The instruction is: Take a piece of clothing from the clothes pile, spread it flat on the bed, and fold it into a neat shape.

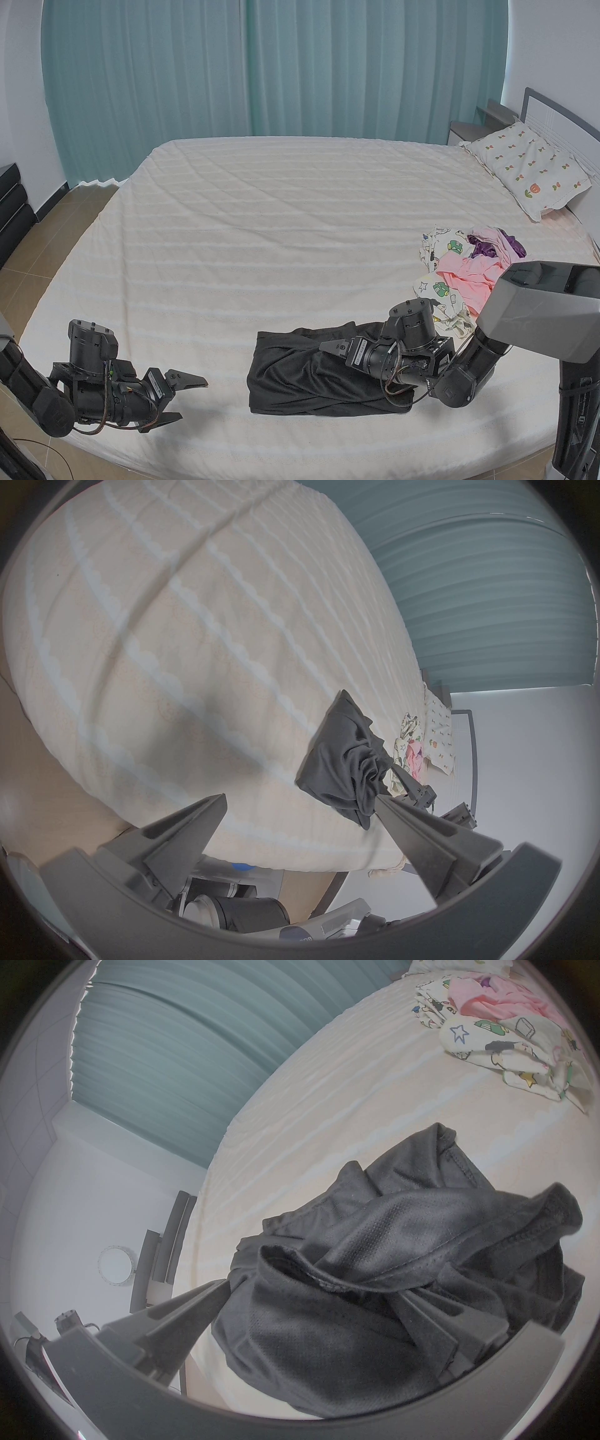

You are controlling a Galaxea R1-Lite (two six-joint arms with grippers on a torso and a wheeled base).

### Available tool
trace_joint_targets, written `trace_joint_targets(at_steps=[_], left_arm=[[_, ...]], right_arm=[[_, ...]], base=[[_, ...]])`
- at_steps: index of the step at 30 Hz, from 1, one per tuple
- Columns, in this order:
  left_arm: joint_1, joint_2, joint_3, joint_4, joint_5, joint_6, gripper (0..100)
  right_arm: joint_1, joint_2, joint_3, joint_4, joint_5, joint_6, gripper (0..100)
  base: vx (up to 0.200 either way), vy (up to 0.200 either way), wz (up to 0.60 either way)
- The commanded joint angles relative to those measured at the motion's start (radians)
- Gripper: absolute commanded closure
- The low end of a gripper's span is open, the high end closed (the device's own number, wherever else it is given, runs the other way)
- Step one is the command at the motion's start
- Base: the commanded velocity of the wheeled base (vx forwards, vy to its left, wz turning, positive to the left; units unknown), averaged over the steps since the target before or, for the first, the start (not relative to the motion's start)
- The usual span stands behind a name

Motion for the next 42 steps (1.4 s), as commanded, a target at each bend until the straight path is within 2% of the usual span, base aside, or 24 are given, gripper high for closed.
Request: trace_joint_targets(at_steps=[1,7,12,19,24,26,33,35,39,40,42], left_arm=[[0.001,0.022,0.005,0.000,0.000,0.000,0],[0.003,0.023,0.011,-0.002,0.001,0.001,0],[0.004,0.026,0.009,-0.002,0.001,0.001,0],[0.009,0.032,0.009,-0.003,0.003,0.003,0],[0.018,0.032,0.008,-0.003,0.001,0.003,0],[0.020,0.034,0.008,-0.003,0.001,0.003,0],[0.021,0.034,0.009,-0.003,0.001,0.003,0],[0.021,0.040,0.009,-0.005,0.001,0.004,0],[0.021,0.042,0.009,-0.005,0.001,0.006,0],[0.021,0.042,0.009,-0.005,0.001,0.006,0],[0.021,0.042,0.009,-0.005,0.001,0.006,0]], right_arm=[[-0.005,0.040,-0.029,0.008,-0.002,0.000,0],[-0.074,0.056,-0.075,0.009,-0.053,0.000,0],[-0.119,0.035,-0.050,0.008,-0.055,0.000,0],[-0.134,-0.002,-0.044,-0.008,-0.050,0.003,0],[-0.130,-0.023,-0.027,-0.003,0.002,0.002,0],[-0.119,-0.011,-0.031,0.003,0.047,-0.004,0],[-0.081,0.037,-0.043,0.014,0.064,-0.075,0],[-0.068,0.060,-0.063,0.020,0.068,-0.130,0],[-0.068,0.078,-0.129,0.026,0.070,-0.136,0],[-0.068,0.078,-0.141,0.037,0.070,-0.135,100],[-0.071,0.073,-0.158,0.078,0.070,-0.135,100]], base=[[0.000,0.000,0.00],[0.000,0.000,0.00],[0.000,0.000,0.00],[0.000,0.000,0.00],[0.000,0.000,0.00],[0.000,0.000,0.00],[0.000,0.000,0.00],[0.000,0.000,0.00],[0.000,0.000,0.00],[0.000,0.000,0.00],[0.000,0.000,0.00]])
